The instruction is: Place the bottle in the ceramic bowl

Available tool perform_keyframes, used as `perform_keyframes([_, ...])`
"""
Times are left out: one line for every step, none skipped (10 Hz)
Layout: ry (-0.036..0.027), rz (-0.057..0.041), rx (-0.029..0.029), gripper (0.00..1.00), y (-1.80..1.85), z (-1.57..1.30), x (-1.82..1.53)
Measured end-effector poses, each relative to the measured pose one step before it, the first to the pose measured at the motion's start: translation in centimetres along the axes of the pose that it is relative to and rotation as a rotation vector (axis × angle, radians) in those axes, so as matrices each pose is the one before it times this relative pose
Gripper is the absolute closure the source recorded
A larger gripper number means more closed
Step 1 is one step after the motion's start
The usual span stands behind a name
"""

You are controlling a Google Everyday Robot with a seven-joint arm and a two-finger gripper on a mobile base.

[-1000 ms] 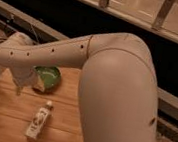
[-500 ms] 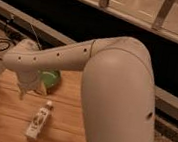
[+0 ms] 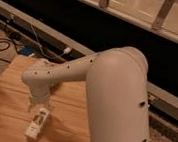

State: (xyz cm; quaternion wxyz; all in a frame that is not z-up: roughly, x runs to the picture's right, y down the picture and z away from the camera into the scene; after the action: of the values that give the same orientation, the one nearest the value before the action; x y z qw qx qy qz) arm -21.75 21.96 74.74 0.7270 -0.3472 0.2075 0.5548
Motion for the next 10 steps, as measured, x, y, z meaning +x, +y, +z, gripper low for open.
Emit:
perform_keyframes([0.00022, -0.00233, 0.00049, 0.35, 0.132, -0.005, 0.016])
perform_keyframes([-0.00061, 0.00043, -0.00051, 0.35, -0.007, -0.018, -0.019])
perform_keyframes([0.00019, -0.00017, 0.00027, 0.35, -0.001, 0.006, 0.006])
perform_keyframes([-0.00097, 0.00076, 0.00296, 0.35, -0.02, -0.021, -0.029])
perform_keyframes([0.00354, 0.0072, 0.00195, 0.35, 0.007, 0.079, -0.111])
perform_keyframes([0.00769, 0.02092, 0.00802, 0.35, -0.532, 0.604, -0.462])
perform_keyframes([0.00337, 0.01929, 0.01196, 0.35, -0.944, 0.301, -0.345])
perform_keyframes([0.0017, 0.01969, 0.01216, 0.35, -0.882, -0.041, -0.118])
perform_keyframes([0.0016, 0.00821, 0.00352, 0.35, -0.222, 0.027, 0.044])
perform_keyframes([0.00532, 0.01366, -0.00041, 0.35, -0.351, 0.231, 0.093])
